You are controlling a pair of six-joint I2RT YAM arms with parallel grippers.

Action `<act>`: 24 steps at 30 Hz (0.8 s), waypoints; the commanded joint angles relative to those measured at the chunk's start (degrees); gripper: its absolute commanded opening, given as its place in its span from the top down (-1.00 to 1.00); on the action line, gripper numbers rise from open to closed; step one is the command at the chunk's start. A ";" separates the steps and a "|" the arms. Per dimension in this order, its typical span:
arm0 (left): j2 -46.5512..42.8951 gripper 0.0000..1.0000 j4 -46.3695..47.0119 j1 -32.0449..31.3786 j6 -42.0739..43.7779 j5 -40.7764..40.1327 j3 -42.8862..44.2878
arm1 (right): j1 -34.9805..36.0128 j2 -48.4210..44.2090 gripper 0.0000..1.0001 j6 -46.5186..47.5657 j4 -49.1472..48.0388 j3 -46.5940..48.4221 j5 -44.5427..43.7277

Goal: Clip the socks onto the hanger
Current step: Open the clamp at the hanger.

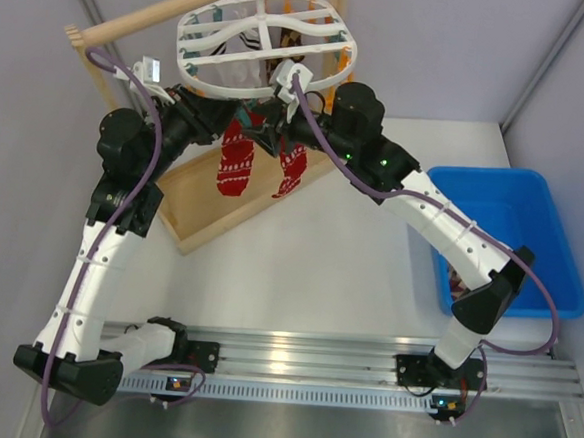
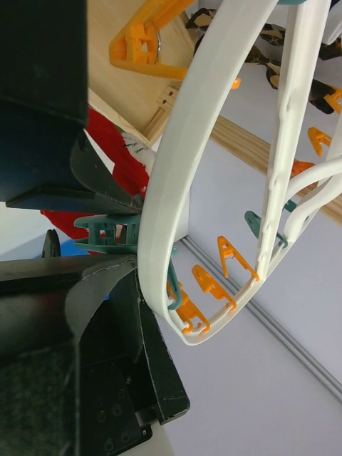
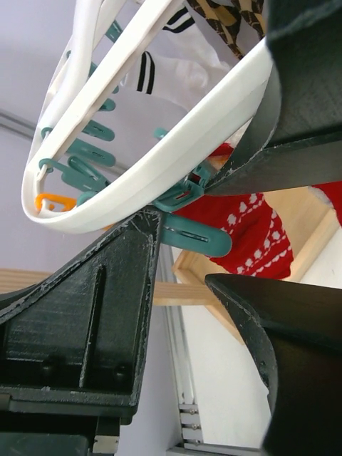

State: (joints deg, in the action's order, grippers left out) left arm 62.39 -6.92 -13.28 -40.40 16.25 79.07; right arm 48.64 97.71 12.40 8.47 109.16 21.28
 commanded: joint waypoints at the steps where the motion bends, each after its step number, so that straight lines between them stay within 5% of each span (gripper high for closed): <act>1: 0.19 1.00 1.47 0.01 0.15 1.50 -0.32 | 0.66 -1.03 0.05 -0.19 -3.63 0.09 2.81; 7: 0.10 1.00 1.91 -0.08 -0.11 2.03 -1.02 | 1.01 0.46 0.14 -1.15 -5.48 1.75 0.96; 14: -0.25 0.95 1.73 -0.08 0.41 1.50 -0.84 | 1.54 0.99 0.62 0.43 -4.34 2.02 -1.15; 16: -0.34 0.95 1.73 -0.08 0.06 1.15 -0.84 | 1.80 1.16 0.50 1.04 -2.94 2.28 -2.29; 17: -0.43 0.95 1.65 -0.08 -0.11 1.15 -0.76 | 1.89 1.34 0.22 1.48 -2.32 2.72 -2.55; 19: -0.25 0.96 1.99 -0.08 -0.55 1.50 -0.76 | 2.16 1.87 0.14 1.92 -1.44 3.33 -2.56; 23: -0.16 0.97 2.00 -0.08 -0.38 1.59 -0.58 | 2.33 2.04 0.34 2.27 -1.79 3.33 -2.82; 24: -0.16 0.95 1.91 -0.17 -0.38 1.68 -0.58 | 2.42 2.13 0.55 2.45 -1.88 3.42 -2.99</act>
State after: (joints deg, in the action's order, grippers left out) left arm 62.41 -7.03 -13.28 -40.53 17.10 78.46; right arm 50.17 99.48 13.93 7.14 109.67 19.09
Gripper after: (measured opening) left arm 0.305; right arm 0.260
